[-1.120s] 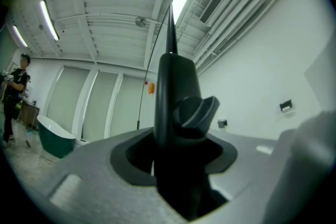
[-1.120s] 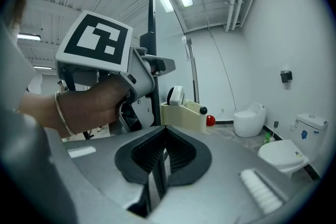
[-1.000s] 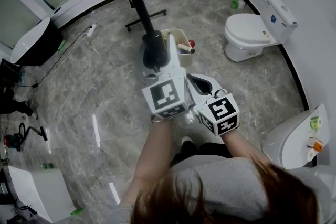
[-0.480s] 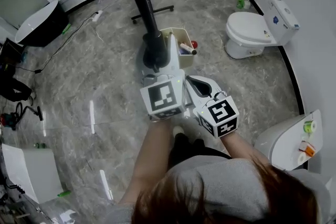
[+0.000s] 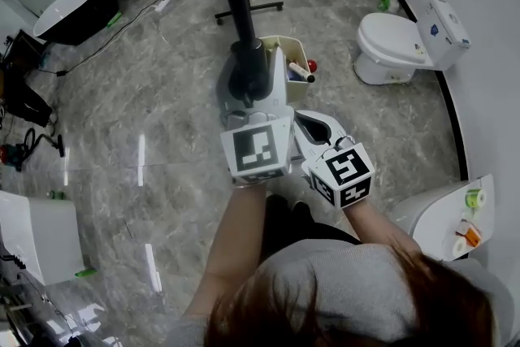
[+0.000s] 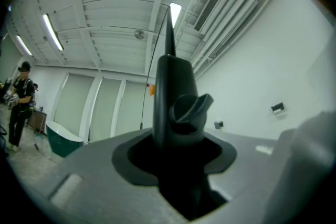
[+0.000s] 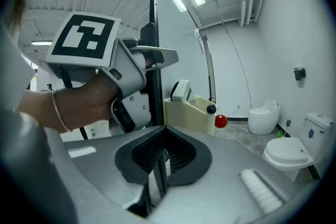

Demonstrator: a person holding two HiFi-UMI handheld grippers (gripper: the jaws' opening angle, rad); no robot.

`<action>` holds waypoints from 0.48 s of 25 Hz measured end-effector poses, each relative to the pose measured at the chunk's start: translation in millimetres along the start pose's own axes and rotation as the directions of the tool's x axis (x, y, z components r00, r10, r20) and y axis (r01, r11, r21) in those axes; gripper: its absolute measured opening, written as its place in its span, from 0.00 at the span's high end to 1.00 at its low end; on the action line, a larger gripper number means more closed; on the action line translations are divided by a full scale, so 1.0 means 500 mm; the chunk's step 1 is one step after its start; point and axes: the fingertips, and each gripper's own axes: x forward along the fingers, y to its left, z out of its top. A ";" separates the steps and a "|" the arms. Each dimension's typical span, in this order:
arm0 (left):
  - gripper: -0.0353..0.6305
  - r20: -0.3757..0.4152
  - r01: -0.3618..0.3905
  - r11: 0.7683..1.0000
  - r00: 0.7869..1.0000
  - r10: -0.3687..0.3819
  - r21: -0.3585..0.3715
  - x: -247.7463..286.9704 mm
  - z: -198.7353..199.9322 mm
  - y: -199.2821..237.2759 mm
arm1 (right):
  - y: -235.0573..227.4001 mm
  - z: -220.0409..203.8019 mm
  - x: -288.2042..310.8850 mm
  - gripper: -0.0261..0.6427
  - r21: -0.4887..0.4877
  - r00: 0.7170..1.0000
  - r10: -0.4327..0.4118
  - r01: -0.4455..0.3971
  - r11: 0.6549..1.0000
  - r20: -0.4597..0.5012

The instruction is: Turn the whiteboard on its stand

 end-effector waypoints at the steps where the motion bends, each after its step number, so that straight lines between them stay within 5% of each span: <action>1: 0.67 0.003 0.001 1.000 1.000 -0.001 -0.002 -0.012 0.002 -0.004 | 0.007 0.000 -0.007 0.96 -0.006 1.000 0.003 -0.003 1.000 0.001; 12: 0.66 -0.030 0.031 0.999 0.999 -0.030 0.033 -0.142 -0.012 -0.050 | 0.090 -0.007 -0.112 0.96 -0.008 0.998 -0.054 0.054 0.998 0.022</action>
